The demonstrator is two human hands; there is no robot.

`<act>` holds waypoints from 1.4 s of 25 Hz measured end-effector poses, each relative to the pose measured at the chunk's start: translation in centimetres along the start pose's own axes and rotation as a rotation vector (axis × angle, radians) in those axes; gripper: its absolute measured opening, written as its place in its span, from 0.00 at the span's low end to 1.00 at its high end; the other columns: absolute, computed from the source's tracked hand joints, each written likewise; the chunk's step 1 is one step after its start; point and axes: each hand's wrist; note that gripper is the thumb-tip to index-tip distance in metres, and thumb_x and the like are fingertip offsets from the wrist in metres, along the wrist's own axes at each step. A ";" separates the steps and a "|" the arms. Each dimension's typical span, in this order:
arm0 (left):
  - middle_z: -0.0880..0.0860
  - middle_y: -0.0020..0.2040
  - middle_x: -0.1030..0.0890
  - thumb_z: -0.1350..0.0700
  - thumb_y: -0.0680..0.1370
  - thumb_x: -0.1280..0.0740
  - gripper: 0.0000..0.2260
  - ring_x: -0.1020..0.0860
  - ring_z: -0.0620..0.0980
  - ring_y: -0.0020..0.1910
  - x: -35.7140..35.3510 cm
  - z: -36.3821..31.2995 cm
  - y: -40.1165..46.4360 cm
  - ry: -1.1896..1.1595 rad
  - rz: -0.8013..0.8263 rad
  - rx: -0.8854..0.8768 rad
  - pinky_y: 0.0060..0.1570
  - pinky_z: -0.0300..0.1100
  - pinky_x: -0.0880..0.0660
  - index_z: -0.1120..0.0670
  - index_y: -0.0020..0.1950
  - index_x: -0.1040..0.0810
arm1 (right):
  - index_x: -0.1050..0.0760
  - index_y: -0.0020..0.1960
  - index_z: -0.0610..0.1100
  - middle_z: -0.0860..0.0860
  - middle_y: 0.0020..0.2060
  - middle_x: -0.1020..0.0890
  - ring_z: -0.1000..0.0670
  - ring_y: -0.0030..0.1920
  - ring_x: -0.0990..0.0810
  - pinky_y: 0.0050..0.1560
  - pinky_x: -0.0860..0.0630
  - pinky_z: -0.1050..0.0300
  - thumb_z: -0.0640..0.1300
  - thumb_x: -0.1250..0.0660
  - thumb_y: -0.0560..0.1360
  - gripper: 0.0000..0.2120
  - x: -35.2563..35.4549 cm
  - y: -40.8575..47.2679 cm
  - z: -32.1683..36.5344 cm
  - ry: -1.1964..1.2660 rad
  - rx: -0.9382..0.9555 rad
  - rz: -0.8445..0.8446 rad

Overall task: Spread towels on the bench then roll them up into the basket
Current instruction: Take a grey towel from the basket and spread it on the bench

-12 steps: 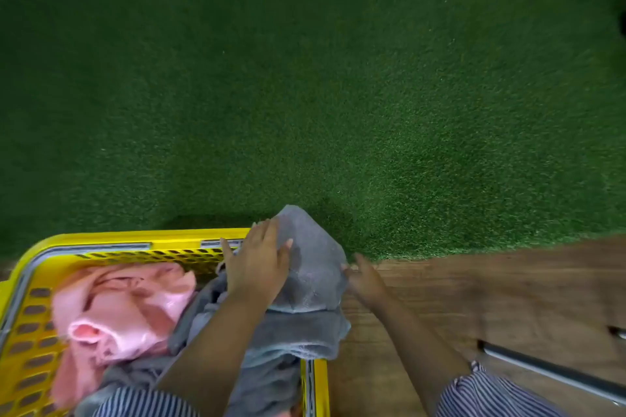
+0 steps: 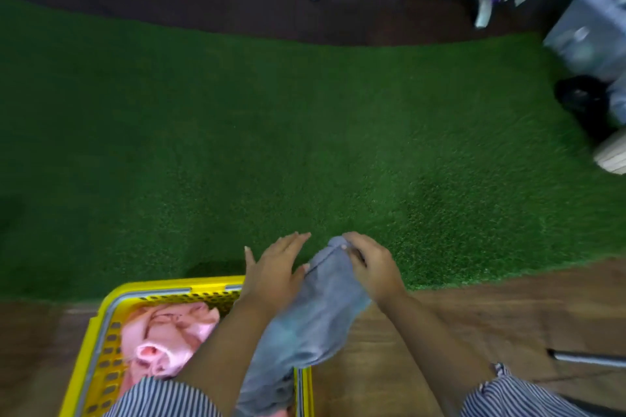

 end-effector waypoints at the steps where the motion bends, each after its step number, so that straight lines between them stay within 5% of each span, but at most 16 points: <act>1: 0.40 0.77 0.45 0.47 0.80 0.40 0.26 0.44 0.42 0.75 3.1 -2.1 -0.5 -0.039 0.006 -0.067 0.70 0.67 0.53 0.39 0.76 0.46 | 0.25 0.55 0.51 0.52 0.45 0.21 0.49 0.45 0.22 0.43 0.25 0.51 0.42 0.39 0.77 0.10 3.1 0.5 2.9 -0.041 0.065 -0.013; 5: 0.40 0.75 0.39 0.44 0.78 0.37 0.23 0.40 0.42 0.74 16.2 -10.6 -2.4 -0.247 -0.066 -0.187 0.71 0.65 0.51 0.42 0.72 0.35 | 0.24 0.57 0.48 0.50 0.49 0.20 0.47 0.46 0.22 0.44 0.24 0.51 0.38 0.38 0.76 0.13 16.9 2.1 14.9 -0.070 0.211 -0.136; 9: 0.42 0.70 0.30 0.51 0.77 0.32 0.21 0.34 0.43 0.70 28.7 -19.0 -5.1 -0.517 -0.158 -0.378 0.68 0.40 0.37 0.46 0.69 0.32 | 0.23 0.54 0.46 0.52 0.46 0.20 0.51 0.42 0.22 0.43 0.24 0.52 0.40 0.37 0.76 0.08 29.7 1.7 24.9 -0.107 0.391 -0.220; 11: 0.46 0.68 0.27 0.52 0.77 0.31 0.19 0.31 0.44 0.68 34.0 -22.9 -6.6 -0.515 -0.147 -0.437 0.66 0.38 0.35 0.50 0.68 0.28 | 0.23 0.52 0.46 0.52 0.45 0.20 0.51 0.42 0.22 0.43 0.24 0.52 0.40 0.36 0.76 0.07 35.2 1.1 29.2 -0.147 0.465 -0.279; 13: 0.48 0.54 0.19 0.51 0.74 0.30 0.11 0.23 0.45 0.55 38.5 -26.5 -8.4 -0.526 -0.204 -0.532 0.57 0.43 0.27 0.52 0.55 0.22 | 0.24 0.51 0.47 0.52 0.44 0.19 0.50 0.44 0.22 0.45 0.24 0.50 0.42 0.36 0.75 0.06 40.2 0.4 33.3 -0.190 0.542 -0.368; 15: 0.49 0.38 0.23 0.53 0.72 0.31 0.07 0.27 0.45 0.37 42.6 -29.9 -10.7 -0.545 -0.322 -0.605 0.40 0.42 0.29 0.54 0.42 0.26 | 0.25 0.50 0.48 0.52 0.43 0.20 0.48 0.45 0.22 0.44 0.24 0.49 0.47 0.37 0.76 0.06 44.7 -0.9 37.3 -0.261 0.578 -0.453; 19: 0.47 0.33 0.29 0.64 0.73 0.35 0.06 0.34 0.40 0.29 48.2 -34.0 -15.1 -0.466 -0.674 -0.682 0.31 0.31 0.37 0.57 0.47 0.29 | 0.29 0.42 0.48 0.53 0.35 0.25 0.48 0.40 0.26 0.36 0.34 0.54 0.53 0.37 0.75 0.09 49.4 -3.6 42.6 -0.431 0.489 -0.599; 22: 0.48 0.40 0.28 0.69 0.67 0.39 0.15 0.30 0.39 0.37 50.2 -34.4 -17.4 -0.349 -0.955 -0.719 0.38 0.26 0.37 0.59 0.51 0.24 | 0.32 0.30 0.48 0.56 0.26 0.31 0.56 0.28 0.33 0.30 0.37 0.59 0.56 0.31 0.71 0.18 48.9 -5.6 42.2 -0.192 0.393 -0.404; 24: 0.54 0.44 0.26 0.71 0.67 0.40 0.15 0.29 0.49 0.42 51.0 -33.9 -18.1 -0.258 -1.035 -0.692 0.40 0.30 0.38 0.61 0.50 0.23 | 0.32 0.27 0.45 0.53 0.25 0.32 0.57 0.25 0.35 0.27 0.38 0.61 0.55 0.28 0.70 0.21 47.8 -6.9 39.9 -0.064 0.254 -0.166; 28: 0.56 0.46 0.31 0.68 0.71 0.40 0.10 0.33 0.50 0.42 50.0 -32.8 -18.5 -0.188 -1.063 -0.588 0.43 0.41 0.36 0.61 0.50 0.25 | 0.24 0.46 0.38 0.45 0.31 0.26 0.51 0.26 0.27 0.27 0.30 0.61 0.51 0.33 0.75 0.15 47.6 -9.3 34.1 -0.113 -0.032 -0.067; 32: 0.58 0.44 0.28 0.66 0.72 0.41 0.07 0.32 0.54 0.41 48.2 -32.7 -18.9 -0.225 -1.079 -0.553 0.39 0.44 0.38 0.59 0.48 0.30 | 0.28 0.51 0.39 0.42 0.28 0.25 0.49 0.22 0.22 0.25 0.24 0.59 0.46 0.35 0.77 0.10 47.6 -13.6 30.3 0.072 -0.220 -0.051; 35: 0.60 0.44 0.28 0.66 0.73 0.41 0.06 0.30 0.58 0.42 47.5 -32.9 -19.5 -0.196 -1.027 -0.589 0.38 0.49 0.35 0.58 0.48 0.32 | 0.30 0.55 0.40 0.40 0.39 0.25 0.44 0.27 0.18 0.27 0.22 0.57 0.46 0.39 0.79 0.10 47.5 -16.8 29.3 0.134 -0.331 -0.102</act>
Point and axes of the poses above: each hand's wrist, its own y-axis towards the middle knuckle, its own x-axis out of the back of the hand, z = x × y
